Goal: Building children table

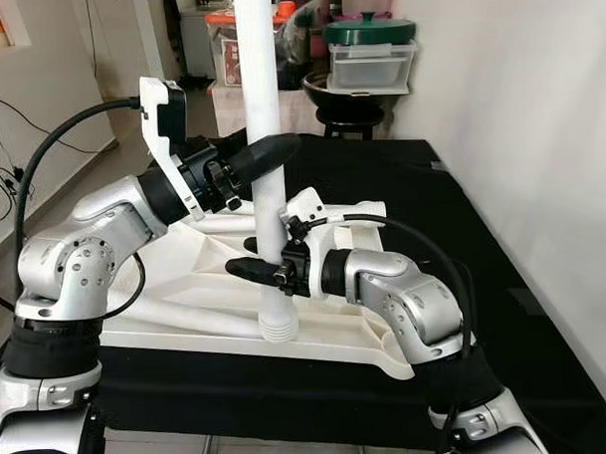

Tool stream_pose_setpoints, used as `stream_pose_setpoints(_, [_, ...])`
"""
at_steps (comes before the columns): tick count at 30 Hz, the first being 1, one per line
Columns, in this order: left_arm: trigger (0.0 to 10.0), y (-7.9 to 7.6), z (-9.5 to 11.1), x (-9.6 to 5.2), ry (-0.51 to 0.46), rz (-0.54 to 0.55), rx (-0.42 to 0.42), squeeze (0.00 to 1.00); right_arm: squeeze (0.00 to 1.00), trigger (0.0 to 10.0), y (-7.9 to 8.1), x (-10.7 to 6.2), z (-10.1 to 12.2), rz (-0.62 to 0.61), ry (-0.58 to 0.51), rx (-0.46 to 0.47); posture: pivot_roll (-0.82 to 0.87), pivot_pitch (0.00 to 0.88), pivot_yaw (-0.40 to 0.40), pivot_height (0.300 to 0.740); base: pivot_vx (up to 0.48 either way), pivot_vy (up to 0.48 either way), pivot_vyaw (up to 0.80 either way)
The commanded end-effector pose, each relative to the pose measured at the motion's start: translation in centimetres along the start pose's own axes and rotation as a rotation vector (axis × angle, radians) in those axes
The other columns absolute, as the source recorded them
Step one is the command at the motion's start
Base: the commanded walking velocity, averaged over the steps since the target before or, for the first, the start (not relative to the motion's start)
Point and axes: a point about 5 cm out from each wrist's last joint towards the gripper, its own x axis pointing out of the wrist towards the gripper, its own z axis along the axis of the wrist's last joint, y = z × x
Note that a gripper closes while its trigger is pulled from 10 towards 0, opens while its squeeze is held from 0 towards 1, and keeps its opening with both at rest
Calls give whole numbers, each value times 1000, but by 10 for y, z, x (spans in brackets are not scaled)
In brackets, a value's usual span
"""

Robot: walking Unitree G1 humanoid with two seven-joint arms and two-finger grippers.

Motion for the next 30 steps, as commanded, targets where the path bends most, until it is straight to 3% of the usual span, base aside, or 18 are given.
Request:
stream_pose_setpoints(1, [0, -12, 10, 18, -65, -94, 63, 0, 0, 0, 15, 12, -9, 72, 47, 19, -34, 0, -12, 740, 0, 0, 0])
stream_pose_setpoints(2, [941, -11, 11, 19, -80, -76, 72, 0, 0, 0, 15, 13, -9, 66, 40, 26, -36, 0, -12, 740, 0, 0, 0])
stream_pose_setpoints(4, [941, -11, 11, 19, -80, -76, 72, 0, 0, 0, 15, 13, -9, 66, 40, 26, -36, 0, -12, 740, 0, 0, 0])
stream_pose_setpoints(5, [10000, -9, 12, 18, -93, -59, 62, 784, 0, 0, 15, 13, -8, 57, 33, 31, -41, 0, -11, 740, 0, 0, 0])
stream_pose_setpoints(6, [10000, -8, 14, 17, -104, -48, 61, 1000, 0, 0, 14, 12, -7, 45, 23, 37, -45, 0, -8, 740, 0, 0, 0])
stream_pose_setpoints(10, [10000, -2, 29, 6, -177, 21, 65, 1000, 0, 0, 4, 9, -4, -20, -18, 51, -45, 0, -3, 740, 0, 0, 0])
stream_pose_setpoints(16, [10000, 0, 40, -2, -211, 64, 94, 1000, 0, 0, -4, 5, -2, -68, -36, 58, -42, 0, -5, 740, 0, 0, 0])
stream_pose_setpoints(21, [10000, -1, 69, -20, -276, 143, 200, 1000, 0, 0, -25, -4, 5, -183, -87, 76, -34, 0, -15, 740, 0, 0, 0])
stream_pose_setpoints(25, [10000, -2, 79, -25, -300, 168, 242, 1000, 0, 0, -32, -8, 8, -227, -107, 87, -34, 0, -15, 740, 0, 0, 0])
stream_pose_setpoints(27, [10000, -3, 96, -36, -351, 227, 294, 1000, 0, 0, -49, -17, 14, -343, -168, 130, -32, 0, -20, 740, 0, 0, 0])
stream_pose_setpoints(29, [10000, -3, 101, -40, -365, 243, 307, 1000, 0, 0, -54, -19, 16, -374, -185, 142, -32, 0, -20, 740, 0, 0, 0])
stream_pose_setpoints(30, [10000, 4, 93, -52, -363, 335, 293, 1000, 0, 8588, -59, -23, 17, -406, -207, 166, -28, 0, -25, 740, 0, 0, 0])
